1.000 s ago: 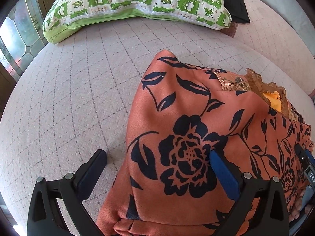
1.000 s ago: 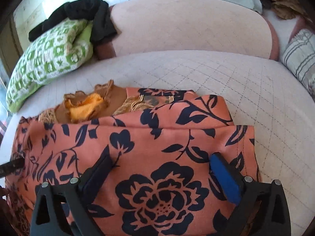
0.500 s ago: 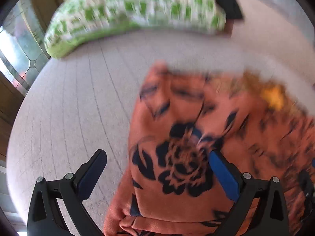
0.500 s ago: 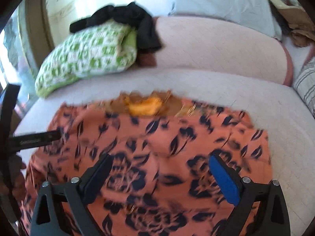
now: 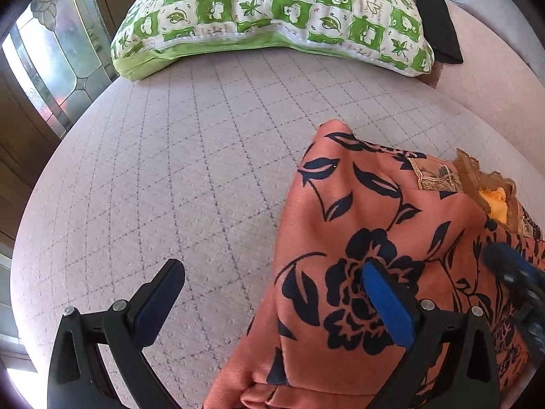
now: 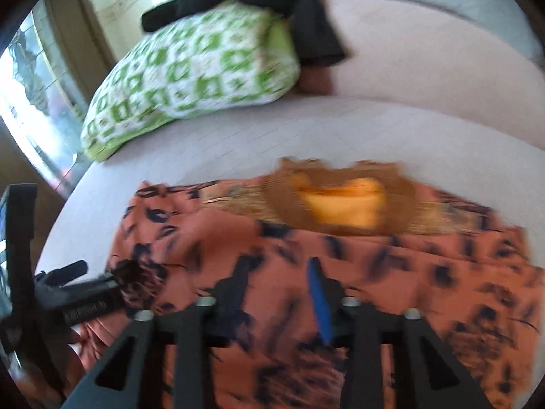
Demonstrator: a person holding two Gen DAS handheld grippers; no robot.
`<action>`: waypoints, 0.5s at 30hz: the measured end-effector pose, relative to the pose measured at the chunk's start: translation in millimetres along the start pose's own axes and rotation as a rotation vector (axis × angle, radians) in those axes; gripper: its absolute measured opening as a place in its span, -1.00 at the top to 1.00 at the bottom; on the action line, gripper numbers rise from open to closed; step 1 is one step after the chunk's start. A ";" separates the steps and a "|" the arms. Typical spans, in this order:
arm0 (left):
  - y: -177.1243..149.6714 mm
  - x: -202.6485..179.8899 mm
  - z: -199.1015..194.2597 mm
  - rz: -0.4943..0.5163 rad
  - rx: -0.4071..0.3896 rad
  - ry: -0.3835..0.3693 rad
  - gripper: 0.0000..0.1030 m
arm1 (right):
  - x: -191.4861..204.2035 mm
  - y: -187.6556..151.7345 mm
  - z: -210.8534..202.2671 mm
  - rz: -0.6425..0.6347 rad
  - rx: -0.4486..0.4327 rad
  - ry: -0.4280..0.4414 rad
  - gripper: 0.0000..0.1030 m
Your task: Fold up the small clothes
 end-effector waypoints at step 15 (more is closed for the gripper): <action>-4.1 -1.9 9.1 0.014 0.011 0.005 -1.00 | -18.4 -16.4 -17.7 0.016 -0.082 -0.044 0.32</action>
Point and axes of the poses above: each gripper's, at about its wrist camera, not at the fingertips, and z roughly the way its jaws point, x to its left, y to its top, the point moved 5 cm from there along z, roughly the way its jaws point, and after that the axes turned 8 degrees about z, right-handed, at the moved point
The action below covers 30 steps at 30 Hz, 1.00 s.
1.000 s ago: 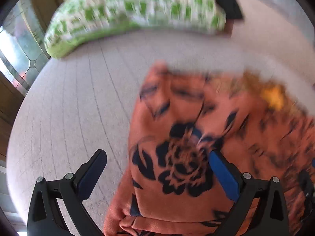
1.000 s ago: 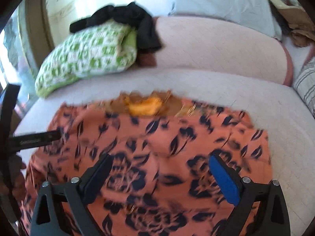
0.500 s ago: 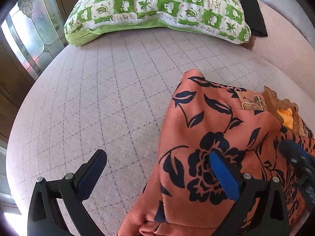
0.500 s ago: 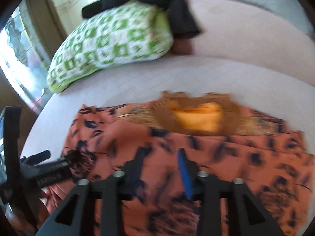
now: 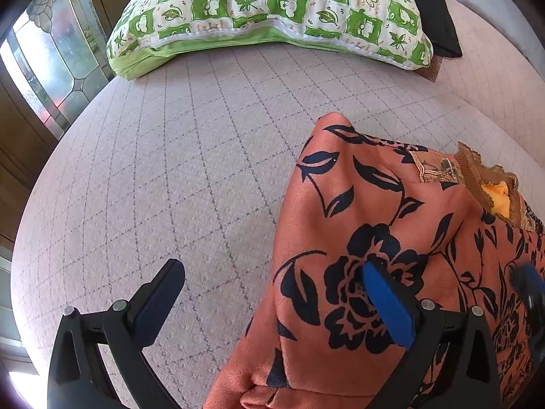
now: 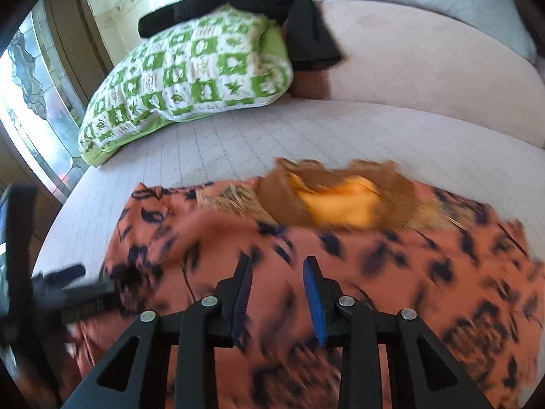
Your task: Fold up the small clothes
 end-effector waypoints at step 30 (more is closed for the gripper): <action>-13.0 -15.5 -6.8 -0.035 -0.139 0.032 -1.00 | -113.2 -51.1 -47.2 0.068 -0.126 -0.329 0.17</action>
Point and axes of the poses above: each gripper's, at about its wrist camera, not at the fingertips, and z roughly the way its jaws point, x to its left, y to its top, the point moved 5 cm from there along z, roughly the way its jaws point, and after that the axes turned 8 degrees about z, right-handed, at the moved point
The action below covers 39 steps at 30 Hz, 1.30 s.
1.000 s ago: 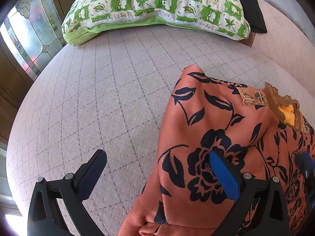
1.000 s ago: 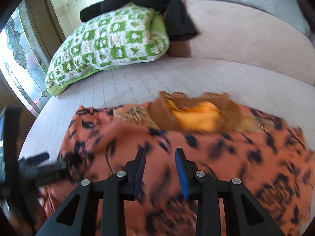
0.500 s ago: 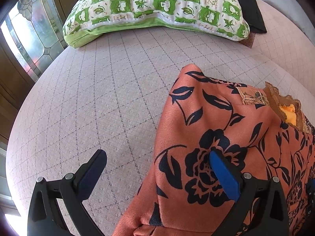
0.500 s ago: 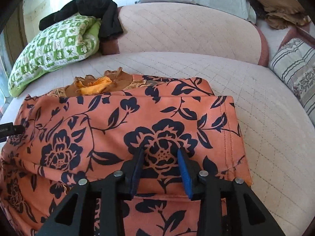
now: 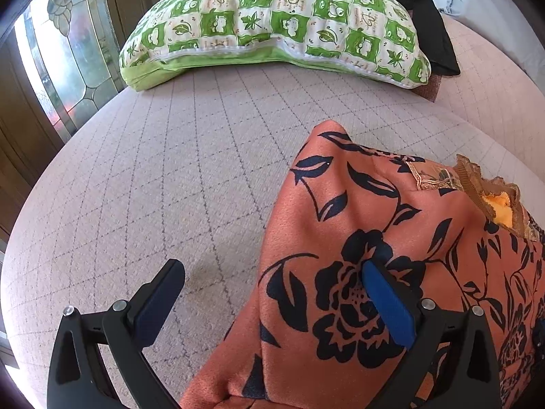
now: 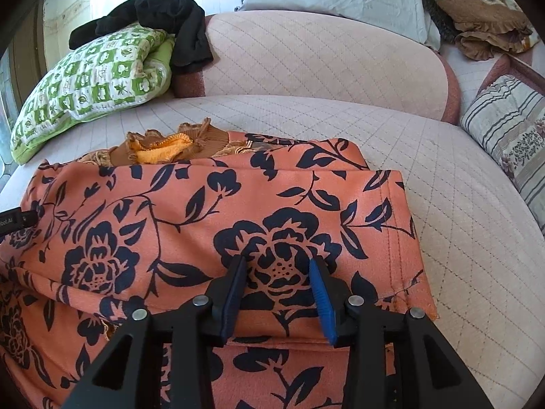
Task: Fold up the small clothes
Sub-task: 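Press the folded dress flat with the right gripper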
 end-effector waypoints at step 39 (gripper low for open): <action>-12.6 2.7 -17.0 0.005 -0.032 -0.020 -1.00 | 1.0 -2.9 2.0 0.044 -0.004 0.037 0.11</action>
Point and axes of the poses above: each gripper's, at about its wrist camera, not at the fingertips, and z roughly the way its jaws point, x to its left, y to its top, the point moved 5 cm from there along z, roughly the way its jaws point, and after that the axes turned 8 degrees about z, right-handed, at the moved point
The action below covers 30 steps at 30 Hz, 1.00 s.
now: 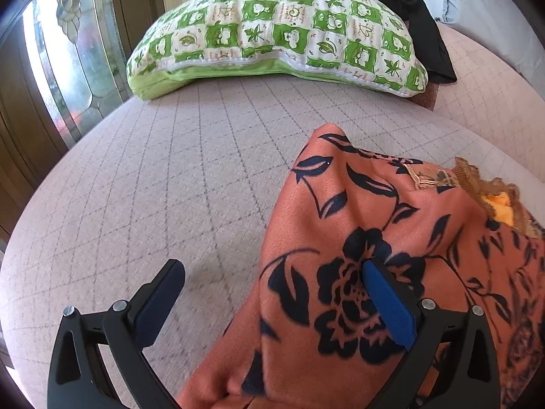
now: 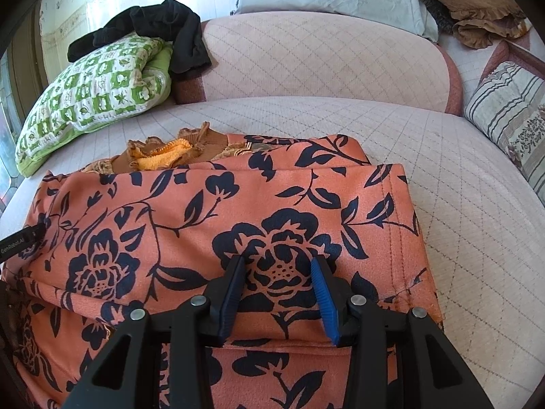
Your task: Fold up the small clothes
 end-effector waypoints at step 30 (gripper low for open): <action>-205.5 105.4 -141.7 0.115 0.303 -0.150 -1.00 | -186.9 -110.2 -177.6 0.213 0.280 0.234 -0.48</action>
Point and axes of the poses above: each gripper's, at about its wrist camera, not at the fingertips, and z roughly the way its jaws point, x to its left, y to its top, the point moved 5 cm from there along z, roughly the way its jaws point, and after that the axes turned 8 degrees about z, right-handed, at the moved point
